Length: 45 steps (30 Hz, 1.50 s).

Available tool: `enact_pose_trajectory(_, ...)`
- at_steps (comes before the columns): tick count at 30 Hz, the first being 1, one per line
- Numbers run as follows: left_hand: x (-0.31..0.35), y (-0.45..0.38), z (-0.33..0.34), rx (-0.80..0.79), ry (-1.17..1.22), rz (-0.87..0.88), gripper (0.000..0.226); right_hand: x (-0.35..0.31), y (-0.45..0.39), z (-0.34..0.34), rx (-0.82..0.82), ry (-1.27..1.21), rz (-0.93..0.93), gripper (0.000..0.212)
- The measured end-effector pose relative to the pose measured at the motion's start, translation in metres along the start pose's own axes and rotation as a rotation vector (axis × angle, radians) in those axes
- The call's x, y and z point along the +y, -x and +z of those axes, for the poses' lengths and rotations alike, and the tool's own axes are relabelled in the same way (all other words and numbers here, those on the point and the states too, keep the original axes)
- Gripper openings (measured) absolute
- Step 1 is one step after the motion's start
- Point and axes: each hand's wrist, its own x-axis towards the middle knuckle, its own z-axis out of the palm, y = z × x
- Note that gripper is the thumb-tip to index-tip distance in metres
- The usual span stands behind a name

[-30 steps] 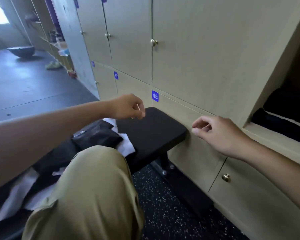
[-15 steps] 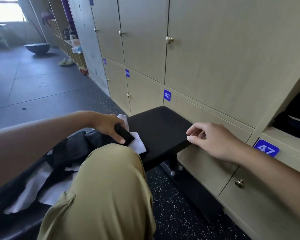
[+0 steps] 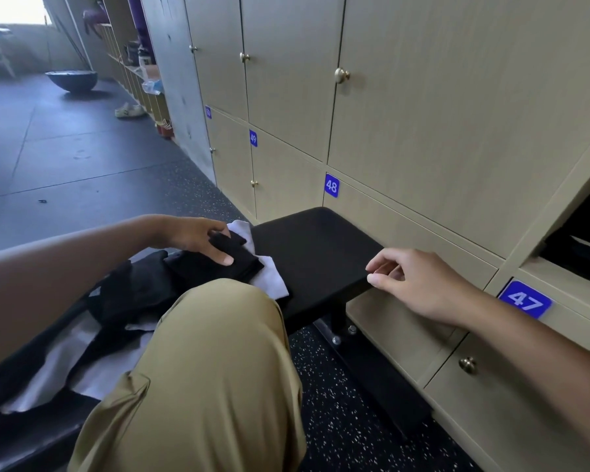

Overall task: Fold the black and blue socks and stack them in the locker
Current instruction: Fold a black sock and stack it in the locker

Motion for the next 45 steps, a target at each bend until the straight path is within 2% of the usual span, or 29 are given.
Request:
enact_pose_trajectory(3,-0.004,0.0,-0.003,0.059,0.067,0.014,0.032,0.0,0.0,0.001,-0.012,-0.001,0.003,0.003)
enact_pose_trajectory(6,-0.005,0.001,-0.005,0.151,0.14,0.06,0.021,0.001,-0.001,0.003,-0.018,-0.001,0.003,0.002)
enact_pose_trajectory(9,-0.001,0.003,-0.008,0.246,0.191,0.106,0.02,0.0,-0.002,0.004,-0.02,0.0,0.006,0.003)
enact_pose_trajectory(13,0.013,0.008,-0.015,0.297,0.2,0.212,0.019,-0.001,-0.002,0.004,-0.016,0.006,0.007,0.002)
enact_pose_trajectory(21,0.077,0.026,-0.019,0.248,0.247,0.384,0.023,-0.007,-0.002,-0.003,0.04,-0.124,0.009,0.006)
enact_pose_trajectory(24,0.105,0.032,-0.014,0.237,0.325,0.443,0.021,-0.012,-0.002,-0.004,0.074,-0.295,0.007,0.022)
enact_pose_trajectory(27,0.133,0.035,-0.004,0.21,0.407,0.502,0.025,-0.022,0.0,-0.004,0.06,-0.533,0.028,0.056)
enact_pose_trajectory(29,0.151,0.036,0.004,0.194,0.473,0.549,0.025,-0.028,0.001,-0.006,0.055,-0.696,0.03,0.067)
enact_pose_trajectory(32,0.174,0.034,0.018,0.185,0.559,0.594,0.025,-0.033,0.007,-0.009,0.135,-0.867,0.067,0.051)
enact_pose_trajectory(37,0.202,0.024,0.04,0.262,0.605,0.583,0.037,-0.024,0.022,-0.025,0.301,-0.96,0.144,0.024)
enact_pose_trajectory(41,0.227,0.017,0.062,0.471,0.445,0.546,0.047,-0.015,0.037,-0.042,0.4,-0.932,0.167,0.022)
enact_pose_trajectory(43,0.241,0.018,0.075,0.572,0.347,0.577,0.041,-0.009,0.044,-0.049,0.433,-0.926,0.174,0.023)
enact_pose_trajectory(45,0.255,0.02,0.087,0.536,0.378,0.614,0.02,-0.004,0.052,-0.056,0.449,-0.923,0.168,0.024)
